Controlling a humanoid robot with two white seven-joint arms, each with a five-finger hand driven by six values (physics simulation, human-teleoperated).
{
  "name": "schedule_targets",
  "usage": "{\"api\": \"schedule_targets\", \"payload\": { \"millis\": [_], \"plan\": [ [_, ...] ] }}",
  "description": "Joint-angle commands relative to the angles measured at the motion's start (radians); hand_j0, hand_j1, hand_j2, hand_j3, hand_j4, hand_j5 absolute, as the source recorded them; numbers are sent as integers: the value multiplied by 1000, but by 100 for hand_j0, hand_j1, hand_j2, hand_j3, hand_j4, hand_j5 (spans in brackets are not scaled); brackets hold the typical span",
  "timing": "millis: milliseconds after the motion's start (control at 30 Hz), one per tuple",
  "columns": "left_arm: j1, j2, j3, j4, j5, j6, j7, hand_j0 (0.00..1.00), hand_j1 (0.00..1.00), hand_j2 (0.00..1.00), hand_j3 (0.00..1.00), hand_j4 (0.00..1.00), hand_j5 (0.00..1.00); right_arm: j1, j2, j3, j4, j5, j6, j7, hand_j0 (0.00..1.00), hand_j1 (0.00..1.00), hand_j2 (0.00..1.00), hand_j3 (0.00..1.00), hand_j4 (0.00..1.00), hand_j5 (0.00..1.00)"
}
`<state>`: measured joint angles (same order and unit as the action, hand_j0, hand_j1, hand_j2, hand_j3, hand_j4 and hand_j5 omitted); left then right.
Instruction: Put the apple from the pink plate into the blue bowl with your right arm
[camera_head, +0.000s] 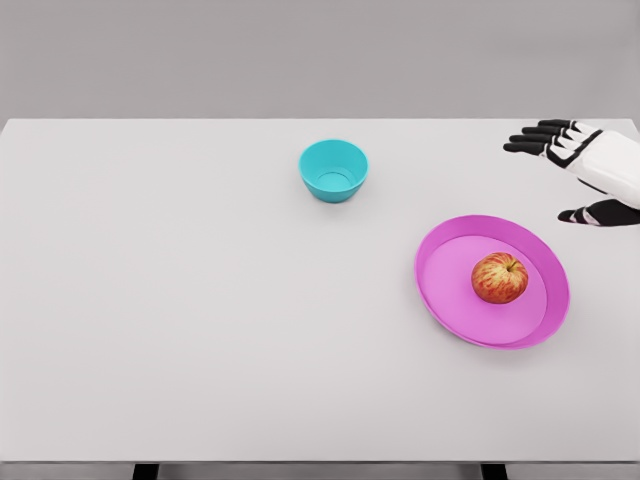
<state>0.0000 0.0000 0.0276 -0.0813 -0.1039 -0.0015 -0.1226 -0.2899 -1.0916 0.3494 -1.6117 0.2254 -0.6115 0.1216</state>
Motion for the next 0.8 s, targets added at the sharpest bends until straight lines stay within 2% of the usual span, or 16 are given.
{"api": "schedule_targets", "payload": {
  "millis": [0, 167, 233, 267, 333, 367, 467, 533, 633, 767],
  "plan": [
    [0, 0, 0, 0, 0, 0, 0, 100, 100, 100, 100, 100, 100, 0, -2, 3, 1, -8, 1, 0, 100, 100, 100, 100, 100, 100],
    [0, 0, 0, 0, 1, 0, 0, 100, 100, 100, 100, 100, 100, 11, -20, 2, 7, -11, 1, 0, 100, 100, 100, 100, 100, 100],
    [0, 0, 0, 0, 0, 0, 0, 100, 100, 100, 100, 100, 100, 54, -27, 2, -5, -6, 1, 16, 100, 100, 100, 100, 100, 100],
    [0, 0, 0, 0, 1, 0, 0, 100, 100, 100, 100, 100, 100, 55, -27, 2, -5, -8, 1, 76, 100, 100, 100, 100, 100, 100],
    [0, 0, 0, 0, 0, -2, 0, 100, 100, 100, 100, 100, 100, 45, -28, -7, -13, -6, 1, 291, 100, 100, 100, 100, 100, 100],
    [0, 0, 0, 0, 1, 0, 0, 100, 100, 100, 100, 100, 100, 45, -28, -21, -22, -8, 1, 346, 100, 100, 100, 100, 100, 100],
    [0, 0, 0, 0, 1, 0, 0, 100, 100, 100, 100, 100, 100, 46, -34, -33, -30, -8, 1, 366, 100, 100, 100, 100, 100, 100],
    [0, 0, 0, 0, 1, 0, 0, 100, 100, 100, 100, 100, 100, 46, -31, -33, -27, -8, 1, 426, 100, 100, 100, 100, 100, 100],
    [0, 0, 0, 0, 0, 0, 0, 100, 100, 100, 100, 100, 100, 52, 12, -24, -14, -5, 1, 441, 100, 100, 100, 100, 100, 100],
    [0, 0, 0, 0, 1, 0, 0, 100, 100, 100, 100, 100, 100, 46, 32, -26, -4, -6, 1, 481, 100, 100, 100, 100, 100, 100]
  ]
}}
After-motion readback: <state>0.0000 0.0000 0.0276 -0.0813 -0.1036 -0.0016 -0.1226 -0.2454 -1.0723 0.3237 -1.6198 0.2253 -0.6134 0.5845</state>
